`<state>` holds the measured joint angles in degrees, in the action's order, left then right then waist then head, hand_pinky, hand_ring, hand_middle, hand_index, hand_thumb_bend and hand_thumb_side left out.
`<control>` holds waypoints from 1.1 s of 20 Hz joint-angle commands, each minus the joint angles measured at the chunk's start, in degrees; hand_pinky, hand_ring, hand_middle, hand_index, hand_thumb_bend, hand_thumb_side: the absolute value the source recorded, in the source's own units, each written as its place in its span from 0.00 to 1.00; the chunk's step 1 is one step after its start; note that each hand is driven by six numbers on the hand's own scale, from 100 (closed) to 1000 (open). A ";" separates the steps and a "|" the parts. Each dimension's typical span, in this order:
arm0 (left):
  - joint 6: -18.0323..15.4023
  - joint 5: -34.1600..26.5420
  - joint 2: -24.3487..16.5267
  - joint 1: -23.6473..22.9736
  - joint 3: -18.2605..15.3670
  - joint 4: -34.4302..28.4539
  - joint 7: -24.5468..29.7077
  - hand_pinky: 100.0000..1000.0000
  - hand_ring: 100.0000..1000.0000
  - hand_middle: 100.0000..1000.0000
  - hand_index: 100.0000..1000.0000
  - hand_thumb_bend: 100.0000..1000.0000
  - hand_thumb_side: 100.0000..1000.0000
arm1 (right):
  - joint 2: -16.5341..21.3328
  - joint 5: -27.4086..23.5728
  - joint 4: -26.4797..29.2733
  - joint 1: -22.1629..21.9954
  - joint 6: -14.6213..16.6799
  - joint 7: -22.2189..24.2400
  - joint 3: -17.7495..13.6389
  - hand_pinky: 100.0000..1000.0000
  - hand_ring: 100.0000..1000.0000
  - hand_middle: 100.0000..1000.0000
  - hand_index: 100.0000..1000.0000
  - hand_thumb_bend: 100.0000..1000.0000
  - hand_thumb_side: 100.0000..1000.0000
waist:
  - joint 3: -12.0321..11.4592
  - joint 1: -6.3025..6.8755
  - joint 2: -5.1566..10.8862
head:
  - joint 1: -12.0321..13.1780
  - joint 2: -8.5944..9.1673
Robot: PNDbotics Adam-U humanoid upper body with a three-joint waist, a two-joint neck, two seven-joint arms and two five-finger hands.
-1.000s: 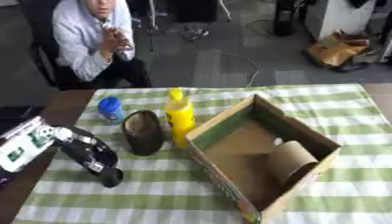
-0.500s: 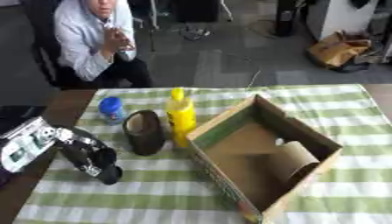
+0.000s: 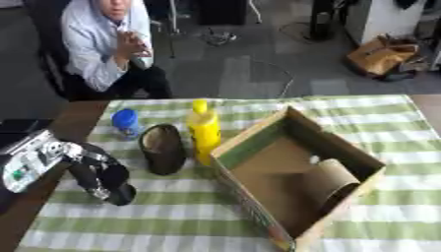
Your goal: Pick up objects on the table and place them in the box.
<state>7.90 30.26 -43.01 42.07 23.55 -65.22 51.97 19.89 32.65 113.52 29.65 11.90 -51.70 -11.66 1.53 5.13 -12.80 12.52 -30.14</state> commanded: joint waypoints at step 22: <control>6.65 -8.07 -4.62 0.43 -3.87 -7.68 -2.28 0.18 0.43 0.50 0.69 0.00 0.57 | 0.54 -0.03 1.07 0.26 -0.33 -0.27 -0.53 0.82 0.77 0.60 0.49 0.00 1.00 | -0.59 -0.01 1.31 | -0.41 0.34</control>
<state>13.96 22.94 -44.66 41.88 21.00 -71.38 49.53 19.89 32.65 113.52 29.23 11.38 -51.75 -11.67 1.03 5.21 -12.72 12.24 -30.10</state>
